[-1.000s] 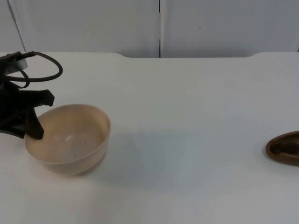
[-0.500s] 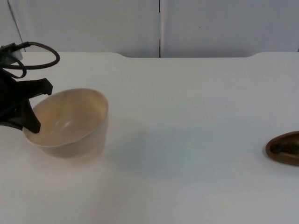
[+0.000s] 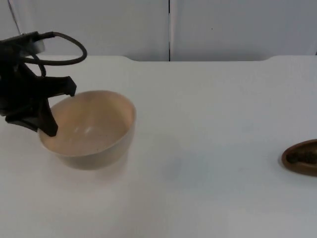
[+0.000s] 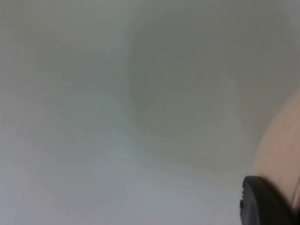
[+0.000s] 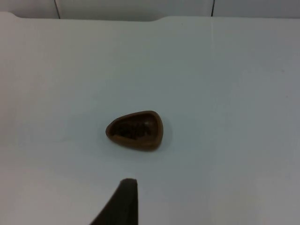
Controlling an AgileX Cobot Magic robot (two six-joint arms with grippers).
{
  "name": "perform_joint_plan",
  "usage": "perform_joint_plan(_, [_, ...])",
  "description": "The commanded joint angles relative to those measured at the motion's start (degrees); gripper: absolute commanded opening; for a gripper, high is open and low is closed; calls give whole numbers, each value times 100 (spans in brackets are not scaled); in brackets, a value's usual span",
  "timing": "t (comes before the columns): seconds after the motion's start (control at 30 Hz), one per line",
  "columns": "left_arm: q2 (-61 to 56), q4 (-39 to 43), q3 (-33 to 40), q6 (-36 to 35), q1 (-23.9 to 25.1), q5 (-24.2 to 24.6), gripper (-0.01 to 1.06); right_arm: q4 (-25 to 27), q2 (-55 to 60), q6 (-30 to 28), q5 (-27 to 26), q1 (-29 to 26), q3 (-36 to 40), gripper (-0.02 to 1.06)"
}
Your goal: Pick up the bowl with the left hand and pour the coffee beans from the cup into the bowl with the right hand.
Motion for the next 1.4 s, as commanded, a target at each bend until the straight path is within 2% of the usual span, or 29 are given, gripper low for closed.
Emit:
perform_joint_plan(0.0, [-77, 65, -24, -173, -253, 50, 0, 0, -26, -26, -15, -33, 32, 105])
perform_joint_plan(0.2, [-77, 65, -214, -346, -905, 52, 0, 0, -26, -26, -15, -33, 32, 105])
perform_joint_plan(0.43, [-67, 182, -413, -541, -1413, 65, 0, 0, -26, -26, -15, -33, 32, 105])
perform_joint_plan(0.57, [-67, 916, -412, -1184, -1778, 45, 0, 0, -26, -26, -15, -33, 32, 105])
perform_joint_plan(0.7, [-67, 1139, -412, -1478, -2050, -23, 0, 0, -26, -26, -15, -33, 32, 105])
perform_joint_plan(1.1, [-67, 1139, -425, -1607, -2127, -98, 0, 0, -26, -26, -15, -33, 32, 105])
perform_joint_plan(1.37, [-67, 1139, -425, -1607, -2127, 19, 0, 0, -26, -26, -15, -33, 32, 105])
